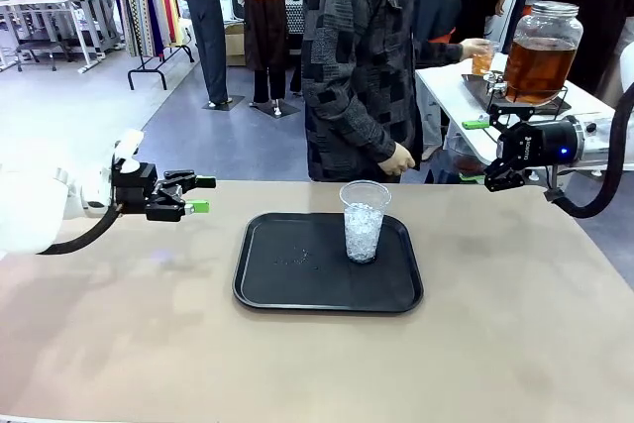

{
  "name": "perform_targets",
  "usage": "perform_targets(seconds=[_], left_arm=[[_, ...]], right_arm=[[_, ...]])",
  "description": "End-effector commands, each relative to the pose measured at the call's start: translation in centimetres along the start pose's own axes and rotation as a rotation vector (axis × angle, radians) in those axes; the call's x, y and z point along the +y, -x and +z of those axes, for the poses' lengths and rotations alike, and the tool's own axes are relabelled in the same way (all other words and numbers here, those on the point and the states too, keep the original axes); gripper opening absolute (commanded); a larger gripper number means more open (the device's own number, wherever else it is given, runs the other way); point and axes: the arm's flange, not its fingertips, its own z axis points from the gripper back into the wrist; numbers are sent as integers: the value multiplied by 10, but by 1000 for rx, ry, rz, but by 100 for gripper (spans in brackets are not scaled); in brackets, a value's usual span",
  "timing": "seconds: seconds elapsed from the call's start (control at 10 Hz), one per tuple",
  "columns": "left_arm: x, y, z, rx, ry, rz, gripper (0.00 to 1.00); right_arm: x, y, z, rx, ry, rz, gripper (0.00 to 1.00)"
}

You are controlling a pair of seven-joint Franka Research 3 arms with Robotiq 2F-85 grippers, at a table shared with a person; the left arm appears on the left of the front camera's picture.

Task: Pour the drink into the iced cup.
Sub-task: Pick up the iced cup indicated by the human and present it to them.

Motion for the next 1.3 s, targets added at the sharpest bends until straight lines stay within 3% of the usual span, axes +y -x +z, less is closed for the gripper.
perform_targets(seconds=[0.0,1.2], left_arm=[[0,-2,-1,0,1,-2,100],[0,-2,-1,0,1,-2,100]], right_arm=[[2,-1,0,-5,3,5,100],[2,-1,0,-5,3,5,100]])
